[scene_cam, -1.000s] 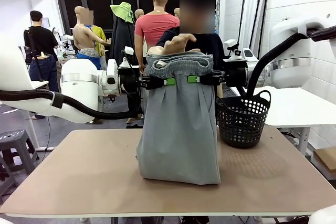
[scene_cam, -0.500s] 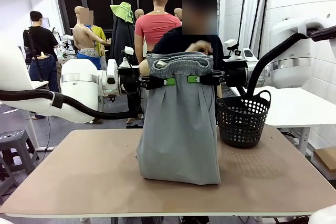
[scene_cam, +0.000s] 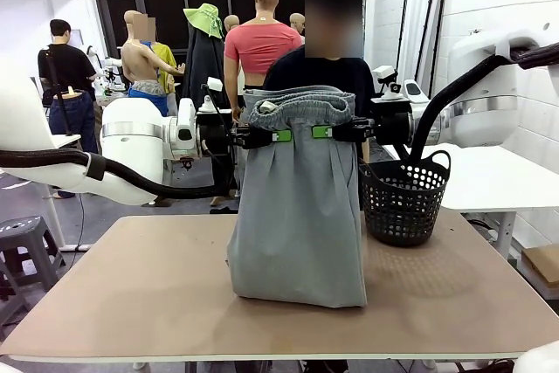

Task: Fold the training pants.
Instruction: Fold the Training pants in half.

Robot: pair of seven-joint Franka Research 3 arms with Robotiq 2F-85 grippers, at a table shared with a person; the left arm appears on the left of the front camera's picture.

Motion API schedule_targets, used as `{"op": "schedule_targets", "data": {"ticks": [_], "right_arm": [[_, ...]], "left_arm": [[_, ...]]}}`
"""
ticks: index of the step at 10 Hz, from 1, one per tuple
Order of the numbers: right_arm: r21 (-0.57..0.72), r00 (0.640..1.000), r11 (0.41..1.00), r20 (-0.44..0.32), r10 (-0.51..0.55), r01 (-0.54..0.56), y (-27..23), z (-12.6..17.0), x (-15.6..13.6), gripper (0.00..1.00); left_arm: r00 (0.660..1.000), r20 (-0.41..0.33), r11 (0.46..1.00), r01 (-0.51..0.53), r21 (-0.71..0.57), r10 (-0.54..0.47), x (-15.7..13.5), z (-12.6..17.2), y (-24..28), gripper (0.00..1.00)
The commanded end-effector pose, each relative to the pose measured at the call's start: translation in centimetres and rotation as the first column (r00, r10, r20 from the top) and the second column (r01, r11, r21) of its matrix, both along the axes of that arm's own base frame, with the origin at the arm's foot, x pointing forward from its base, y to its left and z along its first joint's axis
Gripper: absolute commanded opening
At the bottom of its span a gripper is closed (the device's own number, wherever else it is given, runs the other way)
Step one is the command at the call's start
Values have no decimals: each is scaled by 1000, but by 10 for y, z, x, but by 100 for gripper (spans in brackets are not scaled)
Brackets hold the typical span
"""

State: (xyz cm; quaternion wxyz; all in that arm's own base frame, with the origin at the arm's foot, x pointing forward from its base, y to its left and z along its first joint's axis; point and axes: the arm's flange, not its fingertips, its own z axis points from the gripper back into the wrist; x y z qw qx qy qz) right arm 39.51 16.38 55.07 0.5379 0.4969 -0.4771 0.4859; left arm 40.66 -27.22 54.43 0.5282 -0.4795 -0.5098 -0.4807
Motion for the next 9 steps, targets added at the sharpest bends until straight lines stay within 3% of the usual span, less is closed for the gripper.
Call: {"op": "schedule_targets", "data": {"ticks": [1,9], "right_arm": [[19,1000,1000,-3,-3,3,1,1,-2,0],[19,1000,1000,-3,-3,3,1,1,-2,0]], "left_arm": [[1000,9,1000,0,-1,0,0,3,-1,0],[1000,9,1000,0,-1,0,0,3,-1,0]]}}
